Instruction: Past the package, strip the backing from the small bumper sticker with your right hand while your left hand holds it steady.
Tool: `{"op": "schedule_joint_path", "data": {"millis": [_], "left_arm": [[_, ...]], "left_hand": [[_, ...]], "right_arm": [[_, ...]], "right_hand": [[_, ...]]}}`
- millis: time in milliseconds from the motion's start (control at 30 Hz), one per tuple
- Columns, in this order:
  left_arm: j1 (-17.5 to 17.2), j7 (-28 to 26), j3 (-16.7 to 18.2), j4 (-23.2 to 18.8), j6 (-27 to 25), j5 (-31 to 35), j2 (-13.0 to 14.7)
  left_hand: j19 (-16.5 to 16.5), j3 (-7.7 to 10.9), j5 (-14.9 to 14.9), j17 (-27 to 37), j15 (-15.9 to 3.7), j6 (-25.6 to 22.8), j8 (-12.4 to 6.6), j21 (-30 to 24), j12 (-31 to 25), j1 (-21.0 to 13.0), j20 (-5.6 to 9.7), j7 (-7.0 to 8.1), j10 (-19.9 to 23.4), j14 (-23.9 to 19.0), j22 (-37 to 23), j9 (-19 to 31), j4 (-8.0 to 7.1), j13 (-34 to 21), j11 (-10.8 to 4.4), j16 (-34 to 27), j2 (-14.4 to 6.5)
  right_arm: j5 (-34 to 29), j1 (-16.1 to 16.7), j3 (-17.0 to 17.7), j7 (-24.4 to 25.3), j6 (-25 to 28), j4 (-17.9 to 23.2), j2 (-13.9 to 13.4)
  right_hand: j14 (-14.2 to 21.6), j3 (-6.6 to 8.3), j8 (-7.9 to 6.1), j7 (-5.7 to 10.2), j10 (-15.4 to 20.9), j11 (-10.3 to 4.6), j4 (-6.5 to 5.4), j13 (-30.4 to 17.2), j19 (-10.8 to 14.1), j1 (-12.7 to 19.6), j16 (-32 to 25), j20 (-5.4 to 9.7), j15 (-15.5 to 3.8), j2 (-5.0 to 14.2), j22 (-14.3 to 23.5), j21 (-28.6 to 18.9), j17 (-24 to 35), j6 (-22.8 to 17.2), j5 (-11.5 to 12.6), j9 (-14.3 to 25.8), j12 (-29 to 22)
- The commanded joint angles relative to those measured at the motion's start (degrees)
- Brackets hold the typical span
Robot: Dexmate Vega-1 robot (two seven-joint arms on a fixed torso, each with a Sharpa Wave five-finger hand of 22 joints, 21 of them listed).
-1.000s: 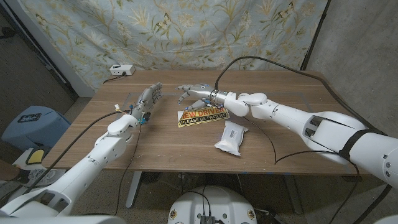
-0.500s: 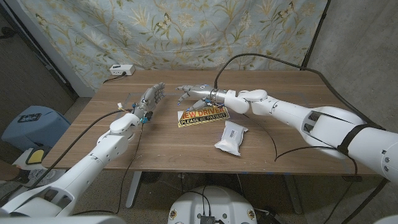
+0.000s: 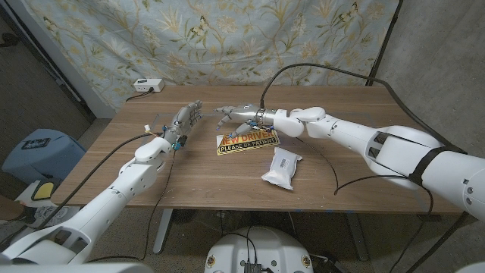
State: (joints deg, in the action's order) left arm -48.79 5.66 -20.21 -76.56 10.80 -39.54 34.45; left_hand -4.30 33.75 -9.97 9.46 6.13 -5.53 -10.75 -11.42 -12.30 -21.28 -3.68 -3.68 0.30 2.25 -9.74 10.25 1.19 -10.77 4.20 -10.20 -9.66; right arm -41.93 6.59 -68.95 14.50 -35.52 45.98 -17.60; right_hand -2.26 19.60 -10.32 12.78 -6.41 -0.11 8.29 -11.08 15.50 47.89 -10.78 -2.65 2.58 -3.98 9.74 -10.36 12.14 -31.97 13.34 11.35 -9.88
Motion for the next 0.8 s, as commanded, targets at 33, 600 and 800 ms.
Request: {"op": "schedule_joint_path", "data": {"millis": [33, 600, 800], "left_arm": [[-0.4, -0.4, -0.2, -1.5, -1.5, -0.2, 0.7], [0.5, 0.1, -0.9, -1.6, -2.1, -0.2, 0.1], [0.7, -0.1, -1.0, -1.5, -2.2, 0.0, 0.0]], "left_hand": [[-0.6, 0.09, -0.2, 0.2, 0.15, -0.3, -0.03, 0.2, 0.1, 0.2, -0.13, -0.13, 0.4, -0.2, -0.3, 0.3, 0.30, -0.3, 0.14, 0.1, 0.0], [-0.6, 0.10, -0.2, 0.2, 0.16, -0.3, -0.01, 0.2, 0.2, 0.3, -0.13, -0.13, 0.3, -0.3, -0.3, 0.3, 0.34, -0.3, 0.11, 0.1, 0.0], [-0.6, 0.12, -0.2, 0.2, 0.16, -0.4, -0.01, 0.2, 0.2, 0.3, -0.15, -0.11, 0.3, -0.2, -0.3, 0.3, 0.38, -0.3, 0.12, 0.1, 0.0]], "right_arm": [[-1.2, -1.4, -2.1, 4.6, -3.2, -6.4, 2.0], [0.7, -5.4, -10.1, 13.9, -5.7, -22.2, 9.4], [1.9, -5.8, -11.6, 14.4, -5.5, -22.2, 9.5]], "right_hand": [[-0.1, -0.33, -0.23, -0.11, -0.3, -0.57, -0.22, -0.1, -0.2, -0.6, -0.5, 0.26, -0.85, 0.14, 0.1, -0.3, 0.1, 0.1, 0.0, 0.1, -0.5], [1.4, -0.90, -1.44, -0.15, 0.6, -1.98, -0.17, -0.1, 1.3, -1.1, -1.3, 1.91, -2.51, -0.40, 0.1, -0.9, 0.2, -1.3, 0.2, 0.4, -1.2], [2.0, -1.02, -1.89, -0.15, 1.5, -2.45, -0.13, 0.0, 2.0, -1.1, -1.6, 2.19, -2.94, -0.43, 0.1, -1.1, 0.2, -2.2, 0.4, 0.6, -1.6]]}}
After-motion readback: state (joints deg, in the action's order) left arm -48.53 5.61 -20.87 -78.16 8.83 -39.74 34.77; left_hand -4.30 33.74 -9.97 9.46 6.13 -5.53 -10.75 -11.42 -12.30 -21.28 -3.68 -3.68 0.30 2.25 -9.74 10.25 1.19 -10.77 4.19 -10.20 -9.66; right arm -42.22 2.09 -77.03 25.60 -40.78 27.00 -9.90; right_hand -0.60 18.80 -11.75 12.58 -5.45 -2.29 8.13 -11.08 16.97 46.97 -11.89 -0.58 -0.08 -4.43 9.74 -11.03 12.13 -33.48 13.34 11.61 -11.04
